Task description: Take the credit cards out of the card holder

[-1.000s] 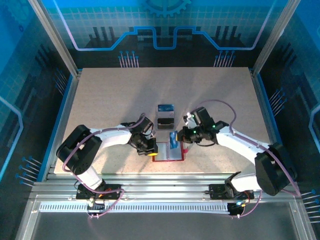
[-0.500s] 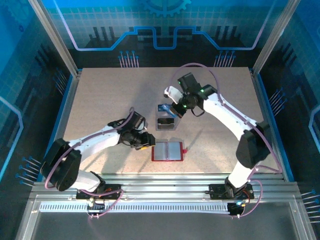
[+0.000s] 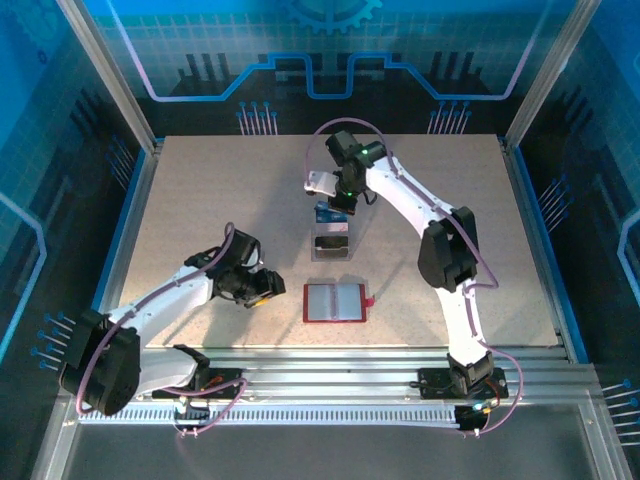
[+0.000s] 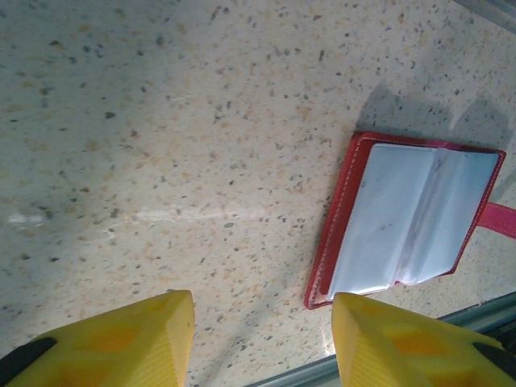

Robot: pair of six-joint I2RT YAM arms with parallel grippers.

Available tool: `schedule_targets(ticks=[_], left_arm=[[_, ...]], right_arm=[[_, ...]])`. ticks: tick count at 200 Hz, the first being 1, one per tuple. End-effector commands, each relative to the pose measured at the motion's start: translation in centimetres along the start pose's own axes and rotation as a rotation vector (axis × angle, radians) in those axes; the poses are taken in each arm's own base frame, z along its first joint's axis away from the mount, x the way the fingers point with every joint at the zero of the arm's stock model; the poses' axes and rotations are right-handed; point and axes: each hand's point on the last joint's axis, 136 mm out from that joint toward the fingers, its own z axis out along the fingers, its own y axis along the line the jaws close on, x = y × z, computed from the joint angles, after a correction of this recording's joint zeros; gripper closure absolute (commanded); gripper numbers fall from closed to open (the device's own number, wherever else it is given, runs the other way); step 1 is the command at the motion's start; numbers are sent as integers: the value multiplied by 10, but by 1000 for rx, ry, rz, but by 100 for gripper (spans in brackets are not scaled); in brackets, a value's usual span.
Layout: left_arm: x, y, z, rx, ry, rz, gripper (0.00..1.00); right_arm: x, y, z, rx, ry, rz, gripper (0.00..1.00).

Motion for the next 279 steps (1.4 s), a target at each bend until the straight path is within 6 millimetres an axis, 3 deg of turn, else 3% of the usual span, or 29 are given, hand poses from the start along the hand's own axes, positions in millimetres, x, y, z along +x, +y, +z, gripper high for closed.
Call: schedule_targets(ticks=[1,5,28,40,68,77,82,103,121,148,170,190,207,226,242,264,279], left_arm=[[5,13,-3,-30,10,-2,51],[5,14,-3,-32,10,-4,50],[2,17,-5,-36,-2,-6,45],[-1,19,-5,-37,-12,-2,39],[-17,24,-6,-74,-61,19,25],[-26,26,-8,-91,-92,31,9],[-33,27,-10,-106,-117,35,1],[-65,31,-22,-164,-251,74,1],[-100,38,-38,-252,-404,105,1],[-145,49,-59,-380,-633,179,1],[-173,54,-78,-448,-731,182,1],[-194,50,-92,-503,-826,290,1],[-207,52,-94,-518,-910,358,1],[-214,58,-83,-428,-966,365,1],[-219,63,-78,-415,-1026,405,1],[-230,54,-83,-382,-1092,466,1],[-233,64,-76,-343,-1084,436,1]], right_arm=[[12,2,6,-36,60,-40,100],[12,1,8,-33,62,-39,100],[9,-2,5,-11,48,-35,76],[5,-4,-6,16,24,-28,65],[4,-13,-38,114,-51,24,53],[8,-16,-50,137,-86,77,46],[13,-18,-54,150,-104,116,40],[42,-25,-73,240,-189,285,0],[77,-30,-86,334,-245,454,0],[152,-32,-94,495,-293,736,0],[215,-19,-85,609,-336,928,0],[253,-10,-75,677,-408,1031,0],[266,-10,-75,749,-507,1045,0],[272,-10,-73,788,-528,1052,0],[269,-10,-72,777,-534,1042,0],[262,-4,-76,770,-566,1003,0],[257,0,-79,785,-595,986,0]])
